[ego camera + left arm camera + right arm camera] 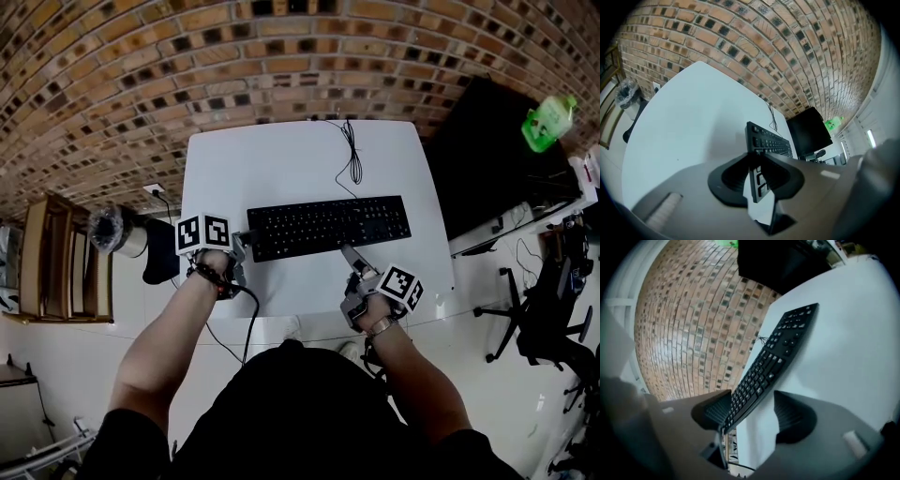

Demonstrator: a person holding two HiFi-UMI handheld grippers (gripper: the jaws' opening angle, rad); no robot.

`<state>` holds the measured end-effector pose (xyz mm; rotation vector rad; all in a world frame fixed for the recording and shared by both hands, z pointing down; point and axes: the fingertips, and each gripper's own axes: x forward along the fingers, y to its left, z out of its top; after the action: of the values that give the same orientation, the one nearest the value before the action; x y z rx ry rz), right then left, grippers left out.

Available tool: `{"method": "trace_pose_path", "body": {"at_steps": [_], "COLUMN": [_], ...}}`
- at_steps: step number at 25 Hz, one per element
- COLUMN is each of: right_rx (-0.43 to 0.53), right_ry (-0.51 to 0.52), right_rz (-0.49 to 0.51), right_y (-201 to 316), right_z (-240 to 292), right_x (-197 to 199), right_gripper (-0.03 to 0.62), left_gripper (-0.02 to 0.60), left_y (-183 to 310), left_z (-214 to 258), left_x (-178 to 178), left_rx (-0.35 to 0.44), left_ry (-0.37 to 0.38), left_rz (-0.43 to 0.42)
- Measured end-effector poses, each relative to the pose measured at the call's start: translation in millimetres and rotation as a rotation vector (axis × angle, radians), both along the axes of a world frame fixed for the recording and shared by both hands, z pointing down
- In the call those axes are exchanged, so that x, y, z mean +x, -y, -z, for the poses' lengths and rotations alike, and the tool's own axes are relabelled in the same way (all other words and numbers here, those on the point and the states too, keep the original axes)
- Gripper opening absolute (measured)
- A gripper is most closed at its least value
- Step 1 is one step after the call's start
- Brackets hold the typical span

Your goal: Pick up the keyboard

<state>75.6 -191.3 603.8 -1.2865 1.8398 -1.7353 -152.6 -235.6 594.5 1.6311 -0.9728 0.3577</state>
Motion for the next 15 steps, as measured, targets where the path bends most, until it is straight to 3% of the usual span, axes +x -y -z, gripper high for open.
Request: {"method": "trace_pose_path", "body": {"at_steps": [15], "right_rx": [0.009], "right_ry": [0.136], "right_rz": [-0.148], "right_y": [51], "right_z": [-45], "right_x": [6], "right_gripper": [0.288], "left_gripper": [0.089], "left_y": [-5], "left_z": [7], "left_x": [7], "left_rx": [-0.019], "left_ry": [0.010], "left_rz": [0.003]}}
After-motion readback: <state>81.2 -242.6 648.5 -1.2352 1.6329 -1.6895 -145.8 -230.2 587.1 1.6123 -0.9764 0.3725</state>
